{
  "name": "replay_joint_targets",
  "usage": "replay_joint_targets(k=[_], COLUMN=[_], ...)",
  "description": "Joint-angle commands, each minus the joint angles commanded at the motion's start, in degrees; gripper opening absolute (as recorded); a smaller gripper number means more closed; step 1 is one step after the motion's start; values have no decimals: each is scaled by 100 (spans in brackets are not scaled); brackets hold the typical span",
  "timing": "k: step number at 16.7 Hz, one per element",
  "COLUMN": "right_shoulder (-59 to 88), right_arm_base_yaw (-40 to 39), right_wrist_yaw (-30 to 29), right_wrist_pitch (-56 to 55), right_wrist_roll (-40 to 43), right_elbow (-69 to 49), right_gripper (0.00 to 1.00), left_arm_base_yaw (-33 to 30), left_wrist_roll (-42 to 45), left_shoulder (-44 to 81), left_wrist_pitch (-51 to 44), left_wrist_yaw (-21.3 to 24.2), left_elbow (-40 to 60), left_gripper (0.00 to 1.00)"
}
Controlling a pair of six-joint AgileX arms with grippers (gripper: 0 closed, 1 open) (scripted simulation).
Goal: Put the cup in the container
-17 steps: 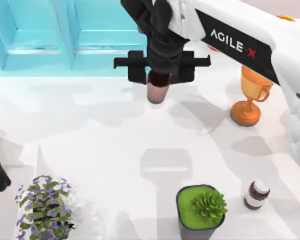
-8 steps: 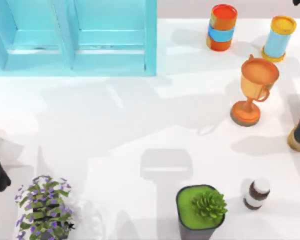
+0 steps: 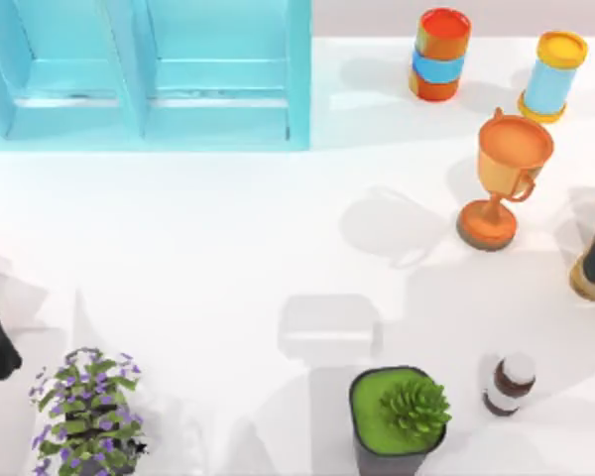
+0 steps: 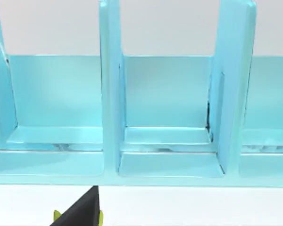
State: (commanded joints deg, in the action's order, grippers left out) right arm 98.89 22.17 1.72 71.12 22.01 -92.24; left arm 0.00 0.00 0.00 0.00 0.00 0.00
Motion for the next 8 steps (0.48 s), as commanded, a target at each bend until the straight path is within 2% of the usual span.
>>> replay_joint_targets(k=[3, 8], right_shoulder=[-179, -166], right_arm_base_yaw=[384, 393], right_wrist_yaw=[74, 71], right_wrist_pitch=[0, -5], right_wrist_roll=[332, 342], right_elbow=[355, 368], right_gripper=[0, 0], left_arm_base_yaw=[0, 0], left_wrist_roll=[0, 0], left_shoulder=[0, 0], left_wrist_pitch=[0, 0], left_wrist_yaw=[0, 0], left_elbow=[0, 0], left_gripper=[100, 100])
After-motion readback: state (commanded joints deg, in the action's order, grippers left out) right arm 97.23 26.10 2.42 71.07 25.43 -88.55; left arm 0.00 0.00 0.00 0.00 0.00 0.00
